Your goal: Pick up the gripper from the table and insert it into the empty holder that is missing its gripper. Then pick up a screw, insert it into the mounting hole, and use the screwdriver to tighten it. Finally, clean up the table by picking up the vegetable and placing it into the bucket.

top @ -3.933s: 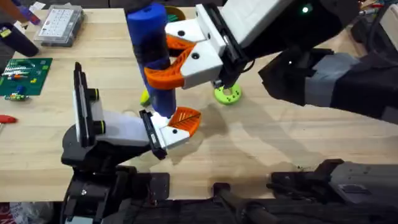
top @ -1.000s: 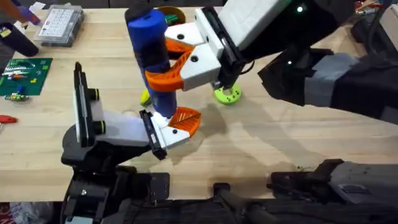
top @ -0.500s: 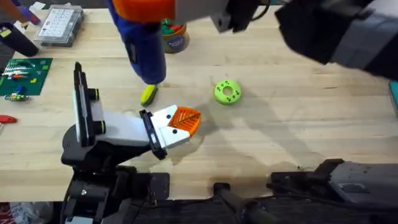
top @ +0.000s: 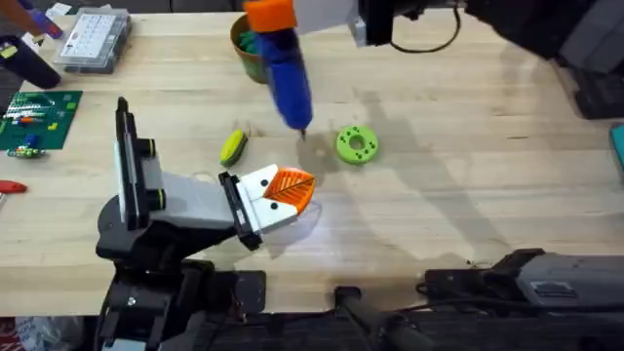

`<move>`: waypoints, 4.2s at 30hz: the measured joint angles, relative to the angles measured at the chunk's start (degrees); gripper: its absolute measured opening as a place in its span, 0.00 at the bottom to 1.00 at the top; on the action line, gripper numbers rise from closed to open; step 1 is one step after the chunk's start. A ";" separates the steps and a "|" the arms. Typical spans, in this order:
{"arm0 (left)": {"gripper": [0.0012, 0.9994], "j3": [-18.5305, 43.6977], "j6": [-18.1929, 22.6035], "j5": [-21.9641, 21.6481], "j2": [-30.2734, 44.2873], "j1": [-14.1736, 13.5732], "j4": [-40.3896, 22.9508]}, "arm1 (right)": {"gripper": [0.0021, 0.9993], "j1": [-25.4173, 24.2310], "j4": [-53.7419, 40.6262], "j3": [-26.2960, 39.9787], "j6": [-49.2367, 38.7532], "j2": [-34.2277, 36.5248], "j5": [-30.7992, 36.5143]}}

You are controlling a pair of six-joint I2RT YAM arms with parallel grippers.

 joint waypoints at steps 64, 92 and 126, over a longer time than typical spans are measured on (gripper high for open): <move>0.82 0.00 0.42 -0.20 0.00 0.00 0.02 | 0.99 -18.08 -41.55 4.25 -74.59 22.42 62.96; 0.99 -0.01 0.39 -5.33 0.00 0.00 0.92 | 1.00 -15.26 -53.30 5.39 -39.03 -5.99 62.09; 0.99 -0.01 0.39 -5.33 0.00 0.00 0.92 | 1.00 -15.26 -53.30 5.39 -39.03 -5.99 62.09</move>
